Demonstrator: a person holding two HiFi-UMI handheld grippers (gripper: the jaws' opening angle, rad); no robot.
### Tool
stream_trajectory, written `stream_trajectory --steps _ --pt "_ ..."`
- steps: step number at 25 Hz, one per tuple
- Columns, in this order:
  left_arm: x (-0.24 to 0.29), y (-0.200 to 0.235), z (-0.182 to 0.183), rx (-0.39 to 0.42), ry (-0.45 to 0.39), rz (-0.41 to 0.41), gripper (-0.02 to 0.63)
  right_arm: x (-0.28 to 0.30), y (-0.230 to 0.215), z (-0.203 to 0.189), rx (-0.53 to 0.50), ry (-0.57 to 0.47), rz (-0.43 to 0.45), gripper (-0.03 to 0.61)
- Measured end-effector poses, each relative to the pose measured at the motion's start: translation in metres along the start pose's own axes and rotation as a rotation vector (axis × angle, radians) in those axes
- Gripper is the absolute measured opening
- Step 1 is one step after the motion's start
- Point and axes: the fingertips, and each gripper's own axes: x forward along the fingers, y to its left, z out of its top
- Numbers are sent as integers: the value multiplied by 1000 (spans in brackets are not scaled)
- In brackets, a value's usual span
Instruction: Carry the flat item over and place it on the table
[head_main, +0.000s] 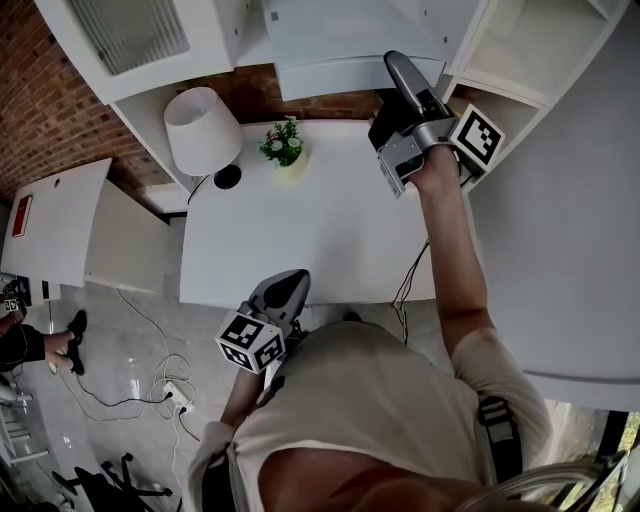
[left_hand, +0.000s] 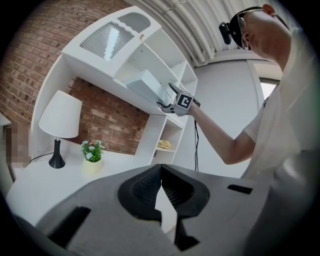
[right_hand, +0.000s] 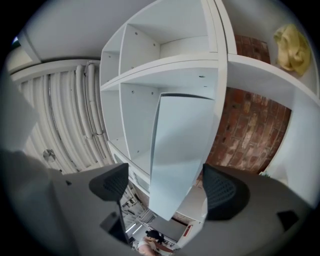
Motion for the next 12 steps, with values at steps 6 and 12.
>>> stream_trajectory --steps 6,12 --pt "-6 -3 -8 -8 -6 3 20 0 -1 3 -2 -29 -42 436" --pt "-14 0 -6 -14 -17 7 20 5 -3 7 -9 -65 -78 434"
